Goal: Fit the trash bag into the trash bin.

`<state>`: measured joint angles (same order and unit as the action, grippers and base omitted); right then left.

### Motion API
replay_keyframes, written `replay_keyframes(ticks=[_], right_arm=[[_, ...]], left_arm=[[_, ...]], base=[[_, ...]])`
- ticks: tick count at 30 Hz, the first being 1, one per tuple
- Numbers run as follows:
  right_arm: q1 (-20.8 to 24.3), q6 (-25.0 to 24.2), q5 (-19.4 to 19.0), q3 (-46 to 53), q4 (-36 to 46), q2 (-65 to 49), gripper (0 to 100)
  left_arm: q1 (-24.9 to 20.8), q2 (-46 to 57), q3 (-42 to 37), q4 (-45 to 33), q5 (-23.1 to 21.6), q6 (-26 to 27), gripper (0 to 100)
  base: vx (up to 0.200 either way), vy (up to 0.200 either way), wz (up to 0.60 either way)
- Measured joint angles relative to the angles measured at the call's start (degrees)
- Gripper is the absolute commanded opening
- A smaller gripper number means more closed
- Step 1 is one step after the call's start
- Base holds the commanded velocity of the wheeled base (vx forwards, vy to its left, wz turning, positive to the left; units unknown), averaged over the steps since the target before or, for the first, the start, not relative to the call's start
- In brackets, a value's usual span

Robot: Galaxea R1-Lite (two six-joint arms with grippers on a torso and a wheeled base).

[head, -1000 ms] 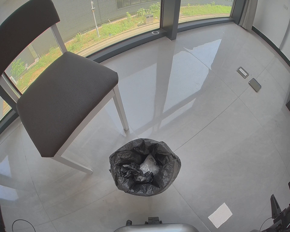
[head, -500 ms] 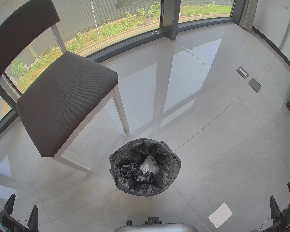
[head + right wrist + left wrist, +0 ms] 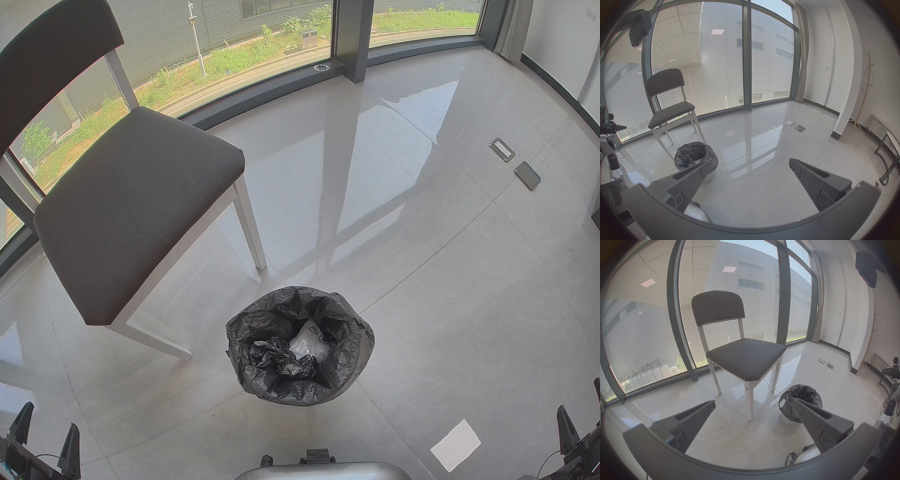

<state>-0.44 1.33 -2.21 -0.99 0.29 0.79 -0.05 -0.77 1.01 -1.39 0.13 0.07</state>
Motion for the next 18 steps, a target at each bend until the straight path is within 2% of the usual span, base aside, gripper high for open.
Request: replay_keyframes(ticks=[4,10,13,15,18], right_arm=[[-0.1,0.5,0.0,0.0,0.0,0.0,100],[-0.1,3.0,-1.9,0.0,-0.2,0.0,100],[-0.1,0.9,-1.2,0.0,-0.2,0.0,100],[0.0,-1.1,0.6,0.0,-0.2,0.0,100],[0.0,-1.8,1.6,0.0,-0.2,0.0,100]], left_arm=[[0.0,0.0,0.0,0.1,0.0,0.0,100],[-0.1,0.0,0.0,0.1,0.0,-0.1,100],[0.0,0.0,0.0,0.1,0.0,-0.1,100],[0.0,-0.1,0.0,0.1,0.0,0.0,100],[0.0,-0.1,0.0,0.1,0.0,0.0,100]], base=[[0.0,0.0,0.0],[0.0,0.0,0.0],[0.0,0.0,0.0],[0.0,0.0,0.0],[0.0,0.0,0.0]])
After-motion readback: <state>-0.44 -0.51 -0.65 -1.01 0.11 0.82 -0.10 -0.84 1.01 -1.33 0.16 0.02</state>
